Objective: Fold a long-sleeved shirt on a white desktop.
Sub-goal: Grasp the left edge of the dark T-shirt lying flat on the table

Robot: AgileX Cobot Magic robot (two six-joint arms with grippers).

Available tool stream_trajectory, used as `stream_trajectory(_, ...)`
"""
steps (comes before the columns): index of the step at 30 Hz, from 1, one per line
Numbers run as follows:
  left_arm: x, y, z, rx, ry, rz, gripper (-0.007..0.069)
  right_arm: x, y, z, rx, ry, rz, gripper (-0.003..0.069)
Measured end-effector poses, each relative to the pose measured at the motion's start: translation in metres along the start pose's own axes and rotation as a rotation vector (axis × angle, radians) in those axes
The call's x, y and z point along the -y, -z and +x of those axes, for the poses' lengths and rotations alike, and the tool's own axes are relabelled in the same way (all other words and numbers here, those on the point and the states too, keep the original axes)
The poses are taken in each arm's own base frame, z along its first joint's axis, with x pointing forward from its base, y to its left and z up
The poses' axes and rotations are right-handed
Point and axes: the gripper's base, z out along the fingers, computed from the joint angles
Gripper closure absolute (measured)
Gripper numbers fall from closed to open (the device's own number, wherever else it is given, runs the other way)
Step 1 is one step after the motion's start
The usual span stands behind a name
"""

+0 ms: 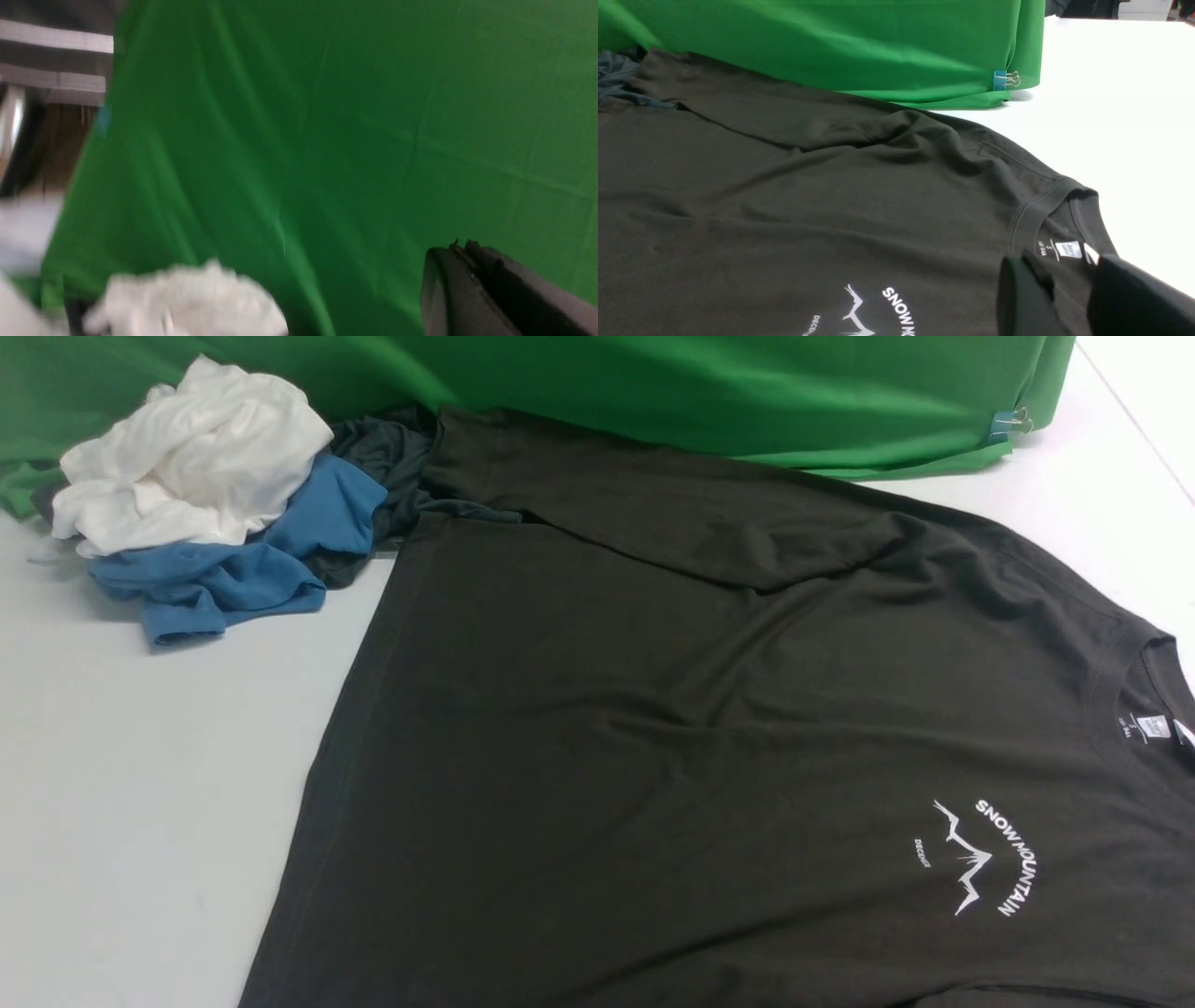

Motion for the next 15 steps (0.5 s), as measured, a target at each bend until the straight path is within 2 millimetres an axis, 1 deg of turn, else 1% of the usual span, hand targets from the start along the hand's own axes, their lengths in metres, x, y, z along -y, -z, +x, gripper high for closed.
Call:
stream_trajectory(2,0.001,0.0,0.001,-0.006,0.044,0.014,0.0605,0.0,0.0,0.0,0.0,0.0,0.0,0.0418)
stream_trajectory(4,0.004,0.0,0.002,-0.022,0.172,0.044,0.0605,0.0,0.0,0.0,0.0,0.0,0.0,0.0418)
stream_trajectory(6,0.009,0.0,0.003,-0.049,0.216,0.095,0.0605,0.0,0.0,0.0,0.0,0.0,0.0,0.0418)
stream_trajectory(9,0.022,-0.005,-0.002,-0.117,0.145,0.19,0.0605,0.0,0.0,0.0,0.0,0.0,0.0,0.0418)
stream_trajectory(11,0.033,-0.015,-0.008,-0.187,0.057,0.26,0.0605,0.0,0.0,0.0,0.0,0.0,0.0,0.0418)
stream_trajectory(12,0.034,-0.016,-0.008,-0.196,0.051,0.264,0.0605,0.0,0.0,0.0,0.0,0.0,0.0,0.0418)
stream_trajectory(15,0.046,-0.038,-0.005,-0.361,-0.058,0.344,0.0605,0.0,0.0,0.0,0.0,0.0,0.0,0.0418)
